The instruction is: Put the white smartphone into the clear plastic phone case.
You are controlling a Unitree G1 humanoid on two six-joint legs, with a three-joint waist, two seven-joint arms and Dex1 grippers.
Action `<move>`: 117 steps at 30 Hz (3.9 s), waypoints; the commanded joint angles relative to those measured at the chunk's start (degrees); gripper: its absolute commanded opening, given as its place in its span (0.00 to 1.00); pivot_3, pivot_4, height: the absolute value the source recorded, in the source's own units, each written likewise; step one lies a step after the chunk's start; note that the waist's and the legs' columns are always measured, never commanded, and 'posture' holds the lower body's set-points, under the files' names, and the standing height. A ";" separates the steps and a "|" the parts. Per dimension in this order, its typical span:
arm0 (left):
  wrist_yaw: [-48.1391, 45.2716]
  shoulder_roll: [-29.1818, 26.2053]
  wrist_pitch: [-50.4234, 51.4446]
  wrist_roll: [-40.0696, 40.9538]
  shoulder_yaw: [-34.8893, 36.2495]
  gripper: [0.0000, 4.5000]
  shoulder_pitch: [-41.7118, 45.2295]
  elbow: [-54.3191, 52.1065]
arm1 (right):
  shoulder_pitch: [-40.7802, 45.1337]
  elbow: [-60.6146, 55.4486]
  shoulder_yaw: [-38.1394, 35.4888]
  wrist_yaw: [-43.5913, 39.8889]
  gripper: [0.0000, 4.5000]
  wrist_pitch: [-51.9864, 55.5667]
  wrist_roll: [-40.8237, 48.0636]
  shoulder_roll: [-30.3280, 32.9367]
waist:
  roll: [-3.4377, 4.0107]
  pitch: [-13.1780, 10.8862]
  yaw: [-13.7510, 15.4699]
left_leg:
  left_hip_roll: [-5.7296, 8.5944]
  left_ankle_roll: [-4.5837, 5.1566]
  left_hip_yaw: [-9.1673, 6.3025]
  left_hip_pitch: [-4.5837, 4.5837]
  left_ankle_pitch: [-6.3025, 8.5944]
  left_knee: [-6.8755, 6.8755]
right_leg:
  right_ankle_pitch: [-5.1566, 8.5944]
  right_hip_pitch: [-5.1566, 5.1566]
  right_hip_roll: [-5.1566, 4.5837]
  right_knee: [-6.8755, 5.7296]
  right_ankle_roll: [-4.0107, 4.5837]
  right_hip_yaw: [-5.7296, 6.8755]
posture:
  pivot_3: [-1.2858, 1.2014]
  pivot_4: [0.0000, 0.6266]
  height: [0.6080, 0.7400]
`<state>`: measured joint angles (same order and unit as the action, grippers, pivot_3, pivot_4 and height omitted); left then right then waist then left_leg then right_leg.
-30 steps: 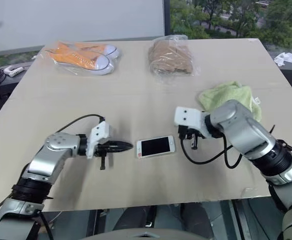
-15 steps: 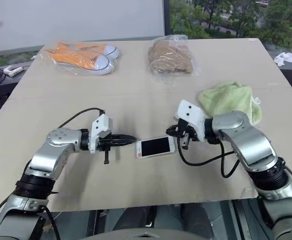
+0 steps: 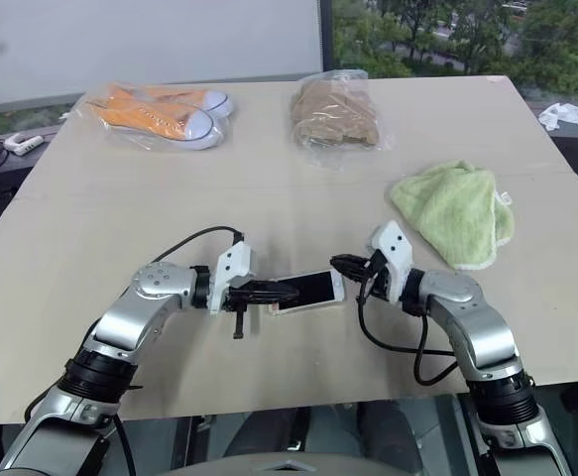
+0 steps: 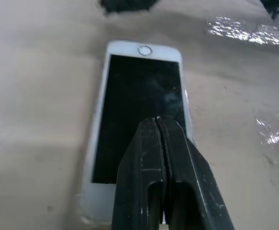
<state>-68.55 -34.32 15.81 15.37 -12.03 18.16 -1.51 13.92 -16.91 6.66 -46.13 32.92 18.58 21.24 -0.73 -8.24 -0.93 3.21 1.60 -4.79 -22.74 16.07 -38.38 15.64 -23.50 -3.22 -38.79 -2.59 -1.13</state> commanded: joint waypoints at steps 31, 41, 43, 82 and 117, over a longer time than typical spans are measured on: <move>1.30 -1.75 3.24 0.43 0.42 0.00 -1.11 -5.43 | 3.56 3.24 13.14 -2.56 0.00 15.60 -3.94 11.68 | -0.15 0.21 0.43 | 0.00 0.01 -0.10 0.16 0.01 -0.04 | 0.00 0.20 -0.05 0.10 0.00 0.11 | 0.52 0.24 1.00; 1.17 -1.58 2.34 0.00 -0.04 0.00 -1.02 -4.51 | 3.96 0.40 11.40 -2.10 0.00 16.10 -0.92 9.95 | -0.20 0.42 0.36 | 0.00 0.01 -0.12 0.17 0.01 -0.03 | 0.00 0.21 -0.05 0.12 0.00 0.12 | 0.52 0.24 1.00; 1.06 -1.50 2.03 -0.19 -0.25 0.00 -0.89 -4.16 | 2.74 -1.50 9.37 -3.96 0.00 15.16 1.63 10.32 | -0.20 0.42 0.37 | 0.00 0.01 -0.13 0.16 0.01 -0.02 | 0.00 0.26 -0.05 0.12 0.00 0.12 | 0.52 0.24 1.00; 0.98 -1.37 1.29 -0.51 -0.86 0.00 -0.29 -3.36 | 1.89 1.34 8.58 -5.55 0.00 6.84 1.95 11.95 | -0.14 0.35 0.24 | -0.05 0.03 -0.13 0.47 0.03 0.04 | 0.00 0.58 -0.02 0.27 0.00 0.11 | 0.52 0.24 1.00; 0.44 -3.11 -0.11 -0.47 -0.35 0.00 -1.20 -2.79 | 3.98 3.17 18.71 -4.05 0.00 10.94 -4.88 13.36 | -0.15 0.39 0.17 | -0.07 0.24 -0.20 0.85 0.15 0.13 | 0.01 1.00 -0.02 0.45 0.01 0.17 | 0.52 0.24 1.00</move>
<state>-67.79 -36.87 16.24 14.76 -13.08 16.72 -3.75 19.59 -16.92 21.63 -50.58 40.94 15.82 34.40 -0.88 -7.85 -0.76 3.14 1.83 -5.00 -21.88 16.22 -38.25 15.65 -22.50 -3.25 -38.33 -2.58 -0.95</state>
